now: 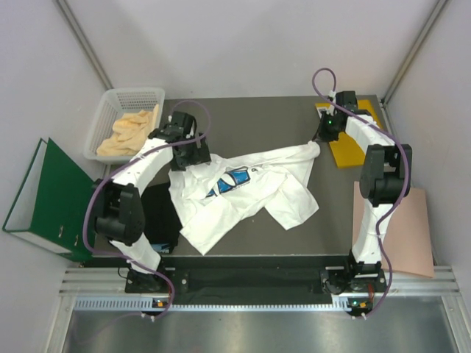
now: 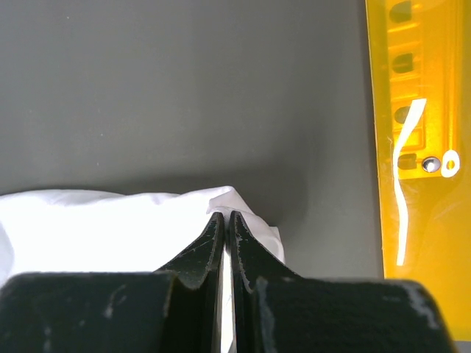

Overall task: Fold and stack the t-shirts
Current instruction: Flatten out the tshirt

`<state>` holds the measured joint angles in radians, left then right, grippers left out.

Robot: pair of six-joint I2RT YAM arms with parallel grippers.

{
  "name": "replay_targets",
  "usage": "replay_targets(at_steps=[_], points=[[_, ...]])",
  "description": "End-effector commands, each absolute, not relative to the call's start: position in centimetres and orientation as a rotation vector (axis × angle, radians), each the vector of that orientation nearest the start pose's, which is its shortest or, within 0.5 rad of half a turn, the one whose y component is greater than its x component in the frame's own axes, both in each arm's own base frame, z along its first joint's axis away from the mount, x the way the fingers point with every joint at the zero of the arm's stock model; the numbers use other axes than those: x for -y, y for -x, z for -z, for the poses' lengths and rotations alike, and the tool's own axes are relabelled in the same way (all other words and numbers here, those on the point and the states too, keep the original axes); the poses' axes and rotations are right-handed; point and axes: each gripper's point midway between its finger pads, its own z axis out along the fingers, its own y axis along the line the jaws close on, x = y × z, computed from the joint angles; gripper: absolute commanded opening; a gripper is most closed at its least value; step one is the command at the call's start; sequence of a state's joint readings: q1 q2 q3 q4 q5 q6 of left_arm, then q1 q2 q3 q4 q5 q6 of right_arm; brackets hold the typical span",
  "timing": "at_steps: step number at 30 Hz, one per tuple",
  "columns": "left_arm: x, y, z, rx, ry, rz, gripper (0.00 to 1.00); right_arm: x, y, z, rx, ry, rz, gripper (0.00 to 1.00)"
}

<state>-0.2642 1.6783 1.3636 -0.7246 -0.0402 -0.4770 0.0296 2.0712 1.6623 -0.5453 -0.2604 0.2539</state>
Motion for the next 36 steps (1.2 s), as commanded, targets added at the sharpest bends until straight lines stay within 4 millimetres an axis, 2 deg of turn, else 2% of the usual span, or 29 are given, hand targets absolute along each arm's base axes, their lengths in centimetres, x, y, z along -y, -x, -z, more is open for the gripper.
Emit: replay_targets(at_steps=[1,3,7,8,10,11,13,20,23,24,27,28,29,31,32,36], points=[[12.9,-37.2,-10.8,-2.652,0.23,0.305,0.86,-6.8,-51.1,-10.0,-2.461,-0.16,-0.466,0.01],[13.3,-37.0,-10.0,-2.677,0.214,0.32,0.77,-6.8,-50.9,-10.0,-2.466,-0.163,-0.462,0.01],[14.2,-36.3,-9.4,-2.711,0.178,0.37,0.49,-6.8,-50.6,-9.8,-2.471,-0.162,-0.458,0.01],[14.4,-36.2,-9.6,-2.708,0.167,0.38,0.35,-6.7,-50.5,-9.8,-2.472,-0.162,-0.457,0.01],[14.8,-36.0,-9.7,-2.708,0.153,0.395,0.22,-6.8,-50.4,-9.7,-2.472,-0.16,-0.458,0.01],[15.0,-35.8,-10.0,-2.706,0.146,0.408,0.09,-6.7,-50.3,-9.7,-2.475,-0.164,-0.459,0.01],[15.5,-35.5,-10.5,-2.702,0.136,0.431,0.0,-6.7,-50.2,-9.6,-2.473,-0.164,-0.46,0.01],[17.4,-32.6,-13.5,-2.71,0.079,0.491,0.0,-6.8,-49.8,-9.1,-2.483,-0.168,-0.461,0.01],[18.9,-30.0,-13.8,-2.78,0.04,0.523,0.0,-6.9,-49.8,-8.8,-2.486,-0.172,-0.465,0.01],[19.7,-29.0,-13.8,-2.802,0.002,0.515,0.01,-6.9,-49.9,-9.0,-2.481,-0.173,-0.465,0.0],[19.8,-25.8,-13.1,-2.906,-0.05,0.439,0.12,-6.9,-50.0,-8.7,-2.484,-0.181,-0.47,0.01],[19.7,-24.9,-13.2,-2.924,-0.069,0.421,0.52,-7.0,-50.1,-8.6,-2.483,-0.18,-0.472,0.01],[19.6,-24.2,-13.0,-2.937,-0.082,0.405,0.69,-7.1,-50.1,-8.6,-2.485,-0.177,-0.475,0.01],[19.1,-23.6,-13.9,-2.897,-0.068,0.365,0.94,-7.2,-50.1,-8.4,-2.489,-0.178,-0.477,0.01],[18.6,-23.3,-13.8,-2.889,-0.051,0.344,0.99,-7.2,-50.1,-8.3,-2.49,-0.176,-0.478,0.01],[15.5,-23.9,-15.5,-2.746,0.111,0.207,0.99,-7.7,-50.0,-8.0,-2.499,-0.17,-0.485,0.01]])
